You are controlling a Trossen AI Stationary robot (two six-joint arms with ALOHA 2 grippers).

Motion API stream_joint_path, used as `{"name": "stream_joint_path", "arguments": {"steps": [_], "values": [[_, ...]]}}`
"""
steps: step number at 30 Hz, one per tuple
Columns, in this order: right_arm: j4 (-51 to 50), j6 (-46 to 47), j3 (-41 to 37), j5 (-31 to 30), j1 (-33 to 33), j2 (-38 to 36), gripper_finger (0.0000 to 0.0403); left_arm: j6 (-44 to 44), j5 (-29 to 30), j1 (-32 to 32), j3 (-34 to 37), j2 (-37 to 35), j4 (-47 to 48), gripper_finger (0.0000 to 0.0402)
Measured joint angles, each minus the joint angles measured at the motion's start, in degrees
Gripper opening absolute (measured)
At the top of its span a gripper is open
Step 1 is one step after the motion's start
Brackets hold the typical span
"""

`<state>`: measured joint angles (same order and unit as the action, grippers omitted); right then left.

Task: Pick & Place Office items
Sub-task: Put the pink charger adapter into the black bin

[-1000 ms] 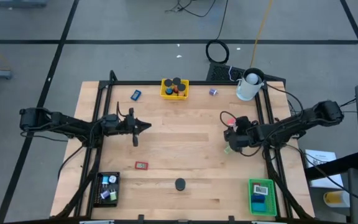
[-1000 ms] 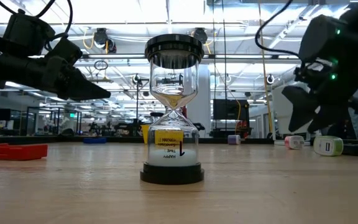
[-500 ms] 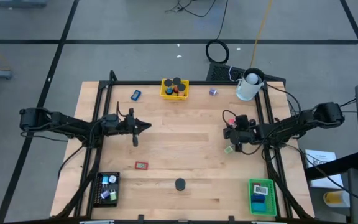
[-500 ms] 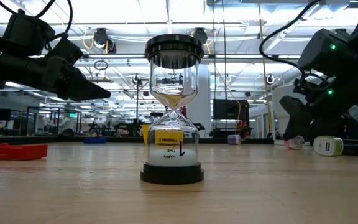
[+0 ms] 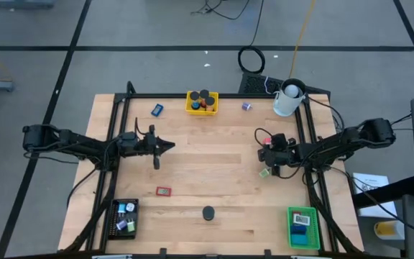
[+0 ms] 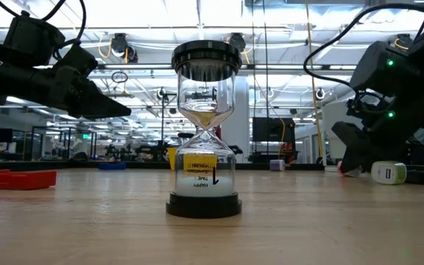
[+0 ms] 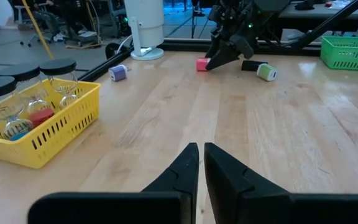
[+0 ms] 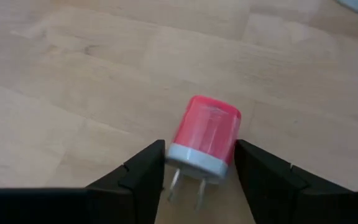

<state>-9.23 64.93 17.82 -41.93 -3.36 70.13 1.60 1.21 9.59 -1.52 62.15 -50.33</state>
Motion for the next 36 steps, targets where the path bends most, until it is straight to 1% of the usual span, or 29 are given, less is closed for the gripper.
{"name": "stream_joint_path", "arguments": {"steps": [4,8,13,17,21,25,27,29,31,34,36], "values": [[1.3,-2.0,0.0,-1.4,0.4,0.9,0.0161,-0.3,0.0,0.0,0.0,0.0,0.0,0.0035],[3.4,-4.4,0.0,-1.4,0.4,0.8,0.0138,-0.4,0.0,0.0,0.0,0.0,0.0,0.0035],[4.8,-7.8,0.1,-1.1,-0.1,0.8,0.0144,-2.8,0.0,0.0,0.0,0.0,0.4,0.0035],[4.7,-13.6,0.9,0.5,-1.0,0.8,0.0149,-11.2,-0.2,0.0,0.0,0.0,3.0,0.0035],[4.9,-20.5,3.1,1.4,-1.7,0.8,0.014,-13.8,-3.7,0.0,0.0,0.6,4.8,0.0035],[5.2,-27.4,6.7,1.5,-1.7,0.8,0.0141,-13.6,-6.7,0.0,-0.6,1.6,1.3,0.0035],[5.5,-30.9,8.7,1.5,-1.7,0.8,0.0144,-15.4,-8.7,0.0,-1.6,1.7,0.6,0.0035],[8.1,-35.4,10.0,1.6,-1.7,0.9,0.0143,-18.9,-10.8,0.0,-3.2,1.9,0.8,0.0035],[13.2,-40.3,10.5,2.3,-1.7,1.1,0.0142,-21.9,-11.5,-0.1,-5.0,3.4,0.6,0.0036],[20.8,-47.3,10.6,4.3,-2.1,2.5,0.0142,-22.7,-11.2,-0.4,-8.1,6.8,0.7,0.0042],[24.6,-50.5,10.6,4.8,-2.1,4.2,0.0144,-23.7,-11.3,-0.4,-11.1,9.9,0.4,0.0055]]}}
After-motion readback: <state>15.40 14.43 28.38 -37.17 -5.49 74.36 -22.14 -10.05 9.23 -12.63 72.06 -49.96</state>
